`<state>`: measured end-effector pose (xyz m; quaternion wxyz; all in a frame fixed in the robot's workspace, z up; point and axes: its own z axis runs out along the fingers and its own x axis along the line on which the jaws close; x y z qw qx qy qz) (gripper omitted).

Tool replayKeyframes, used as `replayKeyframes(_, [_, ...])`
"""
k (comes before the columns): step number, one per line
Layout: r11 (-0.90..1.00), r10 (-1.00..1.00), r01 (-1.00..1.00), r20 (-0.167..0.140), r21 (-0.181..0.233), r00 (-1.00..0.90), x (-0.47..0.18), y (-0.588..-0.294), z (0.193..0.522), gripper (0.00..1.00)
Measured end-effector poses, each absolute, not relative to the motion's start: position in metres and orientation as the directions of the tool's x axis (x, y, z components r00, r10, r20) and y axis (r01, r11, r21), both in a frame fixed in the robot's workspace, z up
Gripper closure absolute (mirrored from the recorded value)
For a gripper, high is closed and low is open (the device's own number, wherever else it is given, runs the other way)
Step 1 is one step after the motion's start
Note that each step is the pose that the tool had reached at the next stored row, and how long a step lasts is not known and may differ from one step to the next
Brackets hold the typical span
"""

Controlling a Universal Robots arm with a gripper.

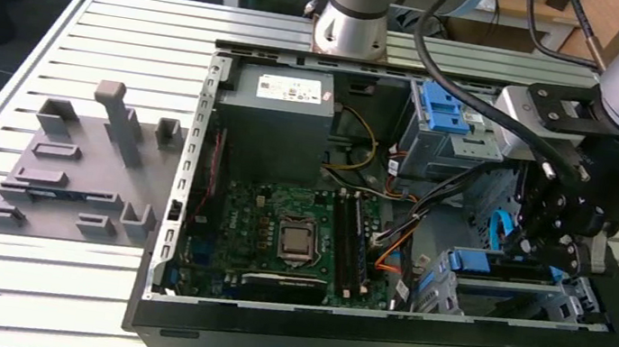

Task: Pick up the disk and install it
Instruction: 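Insert the second disk wire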

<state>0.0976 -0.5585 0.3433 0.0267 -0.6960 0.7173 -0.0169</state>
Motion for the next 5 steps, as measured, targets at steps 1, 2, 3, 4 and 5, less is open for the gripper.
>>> replayKeyframes(1, [0.031, -0.999, -0.998, -0.015, -0.061, -0.030, 0.0976, -0.5585, 0.3433, 0.89])
replayKeyframes(2, [0.031, -0.999, -0.998, -0.015, -0.061, -0.030, 0.0976, -0.5585, 0.3433, 0.89])
replayKeyframes(3, [0.031, -0.999, -0.998, -0.015, -0.061, -0.030, 0.0976, -0.5585, 0.3433, 0.89])
replayKeyframes(4, [0.031, -0.999, -0.998, -0.015, -0.061, -0.030, 0.0976, -0.5585, 0.3433, 0.89])
replayKeyframes(5, [0.031, -0.999, -0.998, -0.015, -0.061, -0.030, 0.0976, -0.5585, 0.3433, 0.89])
